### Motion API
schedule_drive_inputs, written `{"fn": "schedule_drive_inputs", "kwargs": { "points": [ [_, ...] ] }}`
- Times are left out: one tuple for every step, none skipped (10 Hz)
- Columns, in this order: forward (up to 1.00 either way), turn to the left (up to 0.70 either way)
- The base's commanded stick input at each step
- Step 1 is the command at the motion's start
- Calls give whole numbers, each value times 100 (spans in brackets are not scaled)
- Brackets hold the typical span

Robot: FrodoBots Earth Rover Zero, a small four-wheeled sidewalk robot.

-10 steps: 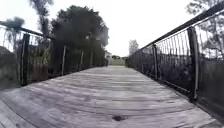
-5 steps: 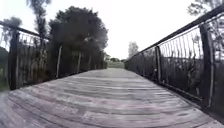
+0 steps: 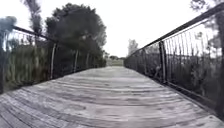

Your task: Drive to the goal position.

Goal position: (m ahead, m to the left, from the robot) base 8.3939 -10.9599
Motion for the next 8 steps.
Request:
{"fn": "schedule_drive_inputs", "kwargs": {
  "points": [
    [69, 0],
    [69, 0],
    [69, 0],
    [69, 0],
    [69, 0],
    [69, 0],
    [69, 0],
    [69, 0]
  ]
}}
